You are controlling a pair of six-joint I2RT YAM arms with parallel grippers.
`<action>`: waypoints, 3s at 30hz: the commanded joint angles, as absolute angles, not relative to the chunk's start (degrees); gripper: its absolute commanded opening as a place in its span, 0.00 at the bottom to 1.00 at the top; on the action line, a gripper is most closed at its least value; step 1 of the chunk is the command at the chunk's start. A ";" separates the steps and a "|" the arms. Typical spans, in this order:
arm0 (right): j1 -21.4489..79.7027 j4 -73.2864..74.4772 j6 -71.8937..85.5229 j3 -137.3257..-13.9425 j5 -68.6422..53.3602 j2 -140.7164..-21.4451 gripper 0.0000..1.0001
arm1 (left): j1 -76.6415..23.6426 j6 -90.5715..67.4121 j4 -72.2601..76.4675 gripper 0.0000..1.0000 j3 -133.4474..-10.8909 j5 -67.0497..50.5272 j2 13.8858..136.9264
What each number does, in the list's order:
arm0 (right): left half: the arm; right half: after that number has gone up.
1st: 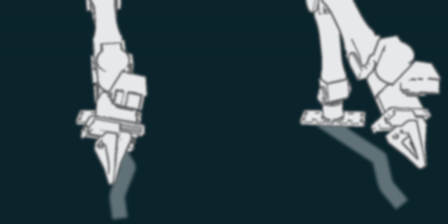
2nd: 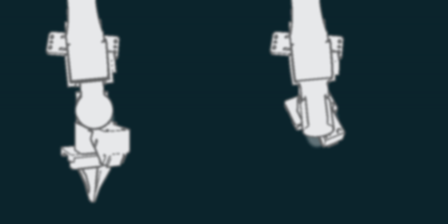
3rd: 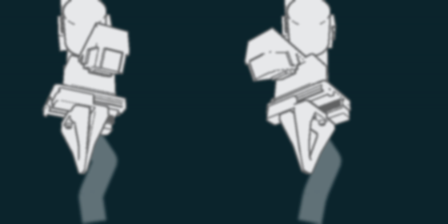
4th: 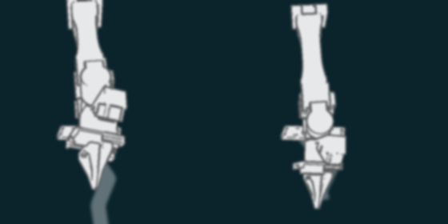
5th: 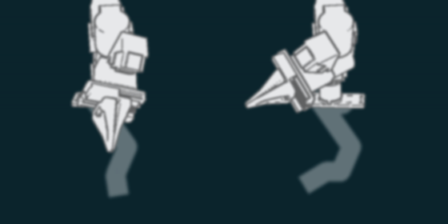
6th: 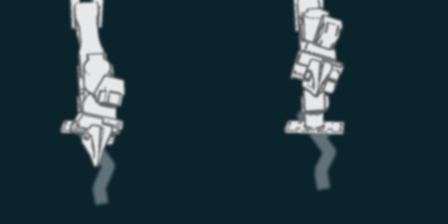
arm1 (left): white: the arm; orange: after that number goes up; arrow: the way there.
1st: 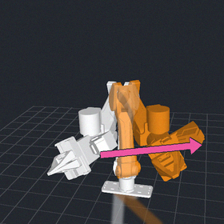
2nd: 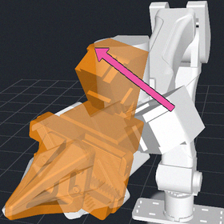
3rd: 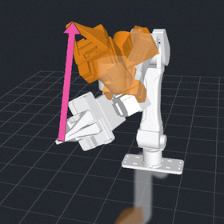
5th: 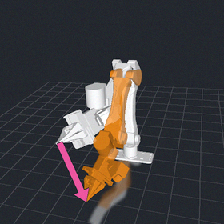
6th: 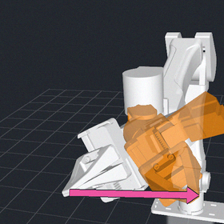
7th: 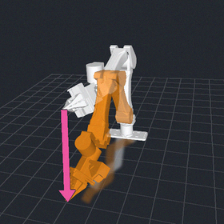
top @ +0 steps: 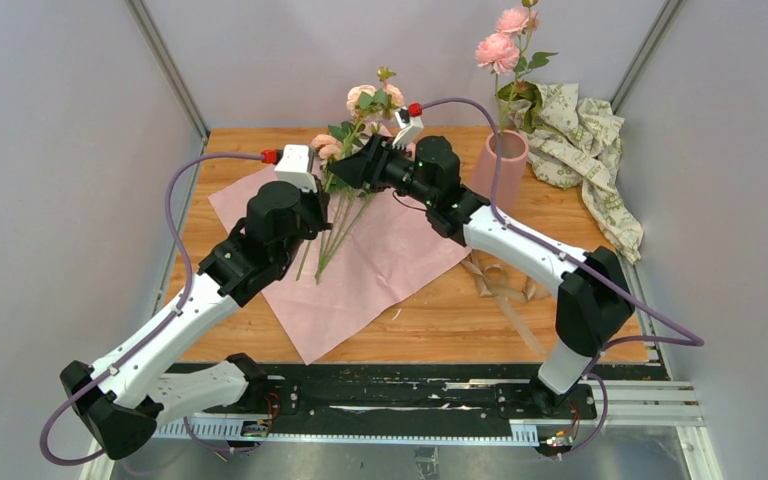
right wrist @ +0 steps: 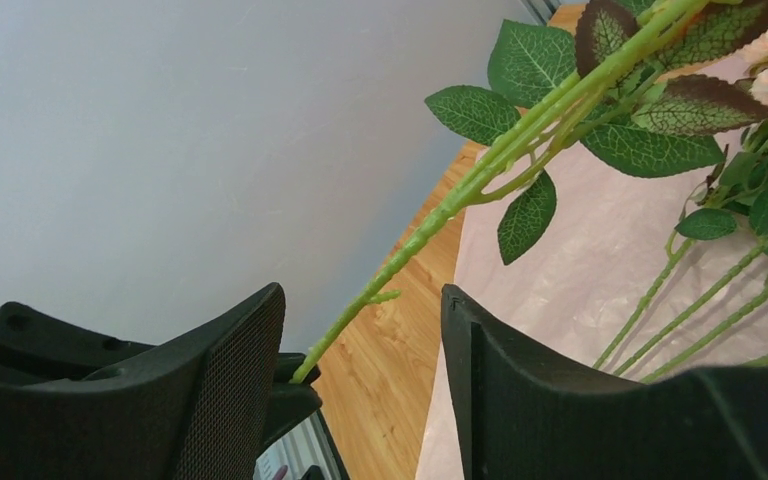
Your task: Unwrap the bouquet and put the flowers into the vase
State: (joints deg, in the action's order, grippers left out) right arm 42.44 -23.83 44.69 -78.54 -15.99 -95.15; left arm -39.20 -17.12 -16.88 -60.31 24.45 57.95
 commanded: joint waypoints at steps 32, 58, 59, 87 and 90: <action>43.59 -18.71 36.07 -76.31 -18.75 -90.11 0.00 | -39.74 -20.71 -19.28 0.00 -60.94 32.05 59.18; 37.66 3.64 -6.01 -89.25 9.14 -74.14 0.00 | -39.81 -23.12 -16.21 1.00 -55.89 18.64 58.16; 36.08 3.87 -6.18 -90.62 9.03 -73.71 0.00 | -39.81 -23.34 -16.21 1.00 -55.96 18.56 58.97; 14.16 1.75 1.32 -88.61 -3.02 -73.58 0.00 | -39.81 -23.20 -15.49 0.98 -55.64 20.39 63.06; 13.92 0.64 1.39 -85.84 -2.71 -74.42 0.00 | -39.81 -23.10 -15.78 0.98 -55.69 20.55 63.24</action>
State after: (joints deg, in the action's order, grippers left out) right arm 15.09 3.46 0.16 -88.49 -1.74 -74.06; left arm -39.94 -22.98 -16.71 -56.16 19.70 62.92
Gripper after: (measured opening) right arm 0.037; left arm 0.984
